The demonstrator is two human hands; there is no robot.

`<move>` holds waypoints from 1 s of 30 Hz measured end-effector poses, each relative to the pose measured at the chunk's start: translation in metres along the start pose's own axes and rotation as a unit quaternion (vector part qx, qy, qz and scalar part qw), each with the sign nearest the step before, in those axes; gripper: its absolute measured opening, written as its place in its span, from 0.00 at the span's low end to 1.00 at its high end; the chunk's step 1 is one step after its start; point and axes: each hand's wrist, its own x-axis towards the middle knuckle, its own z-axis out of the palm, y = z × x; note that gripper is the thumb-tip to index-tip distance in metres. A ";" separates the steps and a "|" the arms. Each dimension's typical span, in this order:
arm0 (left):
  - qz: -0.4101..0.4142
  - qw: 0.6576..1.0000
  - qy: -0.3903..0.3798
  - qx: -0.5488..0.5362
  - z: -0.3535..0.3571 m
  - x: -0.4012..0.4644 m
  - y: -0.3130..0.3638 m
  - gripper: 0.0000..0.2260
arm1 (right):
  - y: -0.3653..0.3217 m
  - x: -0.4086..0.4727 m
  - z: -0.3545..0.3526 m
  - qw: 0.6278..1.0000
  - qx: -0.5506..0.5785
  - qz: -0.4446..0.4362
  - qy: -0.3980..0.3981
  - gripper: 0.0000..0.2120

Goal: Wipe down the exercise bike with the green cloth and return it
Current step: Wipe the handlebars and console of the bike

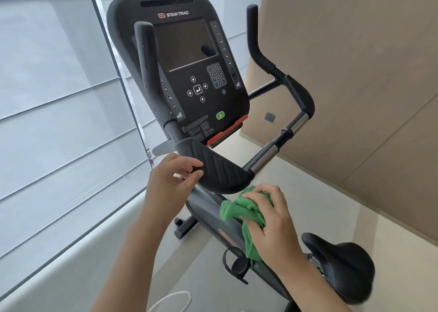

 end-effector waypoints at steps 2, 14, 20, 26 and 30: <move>-0.002 1.000 0.003 0.001 0.003 0.000 -0.001 0.08 | -0.008 0.018 -0.004 0.999 0.016 -0.012 0.042 0.20; -0.151 0.983 0.053 -0.087 0.013 -0.002 -0.022 0.10 | -0.044 0.169 0.051 0.996 -0.066 0.041 -0.033 0.11; -0.140 0.987 0.055 -0.063 0.013 -0.003 -0.017 0.10 | -0.044 0.141 0.036 0.995 -0.051 0.026 -0.087 0.10; -0.135 0.987 0.061 -0.058 0.017 -0.002 -0.020 0.10 | -0.044 0.090 0.032 0.985 -0.157 0.006 -0.068 0.24; -0.132 0.987 0.066 -0.070 0.021 -0.003 -0.022 0.10 | -0.050 0.114 0.043 0.980 -0.175 0.029 -0.087 0.32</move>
